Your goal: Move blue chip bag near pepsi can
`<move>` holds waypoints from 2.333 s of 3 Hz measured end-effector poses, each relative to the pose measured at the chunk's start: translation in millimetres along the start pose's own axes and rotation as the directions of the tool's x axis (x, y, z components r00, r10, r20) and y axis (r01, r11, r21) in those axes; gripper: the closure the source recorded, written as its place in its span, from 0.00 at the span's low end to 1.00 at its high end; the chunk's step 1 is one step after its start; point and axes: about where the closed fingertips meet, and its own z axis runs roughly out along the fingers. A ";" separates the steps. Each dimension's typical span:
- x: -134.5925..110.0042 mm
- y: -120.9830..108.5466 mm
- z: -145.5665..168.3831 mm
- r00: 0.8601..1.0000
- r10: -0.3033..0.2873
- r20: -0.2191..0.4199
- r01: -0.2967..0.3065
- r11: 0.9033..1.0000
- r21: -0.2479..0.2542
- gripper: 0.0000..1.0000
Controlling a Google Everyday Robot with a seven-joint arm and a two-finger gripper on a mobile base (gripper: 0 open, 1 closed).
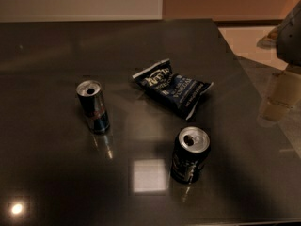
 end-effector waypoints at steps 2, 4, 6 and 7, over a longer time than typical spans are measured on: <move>-11.6 -20.9 8.5 0.998 -0.054 0.022 0.054 0.998 -0.014 0.00; -41.7 -60.0 57.1 0.985 -0.134 0.106 0.145 0.984 -0.107 0.00; -59.3 -79.6 121.8 0.977 -0.138 0.159 0.169 0.966 -0.198 0.00; -68.3 -82.6 144.2 0.974 -0.130 0.184 0.172 0.955 -0.240 0.00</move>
Offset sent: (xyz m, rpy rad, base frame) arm 0.0615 0.0137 -0.0071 0.0208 0.0282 0.1517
